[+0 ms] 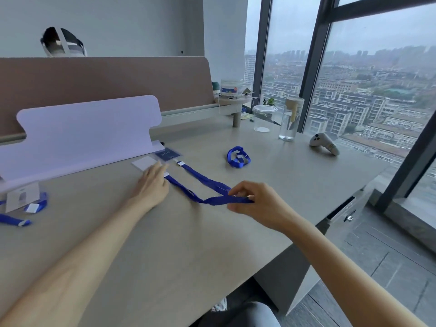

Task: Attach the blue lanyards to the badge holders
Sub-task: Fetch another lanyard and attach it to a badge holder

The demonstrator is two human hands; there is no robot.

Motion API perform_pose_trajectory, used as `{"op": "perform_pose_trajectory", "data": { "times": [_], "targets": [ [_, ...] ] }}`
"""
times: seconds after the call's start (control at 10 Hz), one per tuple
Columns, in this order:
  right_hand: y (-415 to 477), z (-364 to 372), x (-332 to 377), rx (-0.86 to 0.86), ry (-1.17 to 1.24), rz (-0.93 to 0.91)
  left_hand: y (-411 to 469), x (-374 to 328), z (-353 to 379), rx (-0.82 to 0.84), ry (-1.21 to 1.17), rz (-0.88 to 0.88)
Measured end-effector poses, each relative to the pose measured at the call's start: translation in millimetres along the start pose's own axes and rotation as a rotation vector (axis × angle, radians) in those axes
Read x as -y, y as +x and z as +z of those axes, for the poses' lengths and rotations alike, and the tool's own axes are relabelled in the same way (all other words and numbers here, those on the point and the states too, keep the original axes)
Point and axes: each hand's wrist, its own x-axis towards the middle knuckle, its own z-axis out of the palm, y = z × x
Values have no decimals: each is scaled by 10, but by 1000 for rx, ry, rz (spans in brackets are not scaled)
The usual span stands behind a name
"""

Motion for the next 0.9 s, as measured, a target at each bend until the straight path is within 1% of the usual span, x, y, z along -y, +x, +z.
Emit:
{"op": "perform_pose_trajectory", "data": {
  "times": [0.1, 0.2, 0.3, 0.4, 0.5, 0.6, 0.7, 0.8, 0.9],
  "targets": [
    [-34, 128, -51, 48, -13, 10, -209, -304, 86, 110, -63, 77],
    [-94, 214, -120, 53, -106, -19, -258, -382, 179, 200, -52, 34],
    [-187, 227, -213, -27, -226, -51, -269, -383, 168, 197, -17, 3],
    [-318, 176, -297, -140, -323, -101, -289, -413, 164, 192, 16, -7],
    [-485, 91, -389, -287, -451, -208, -290, -404, 156, 187, 35, -1],
    [-633, 30, -488, -354, -509, -239, -284, -388, 171, 184, 44, 1],
    [-724, -15, -556, -455, -394, -175, -289, -398, 174, 183, 50, -2],
    [-757, -41, -608, -519, -276, -152, -297, -417, 165, 181, 49, -1],
    [-761, -40, -629, -470, -111, -85, -298, -423, 154, 186, 51, 1]
  ]
}}
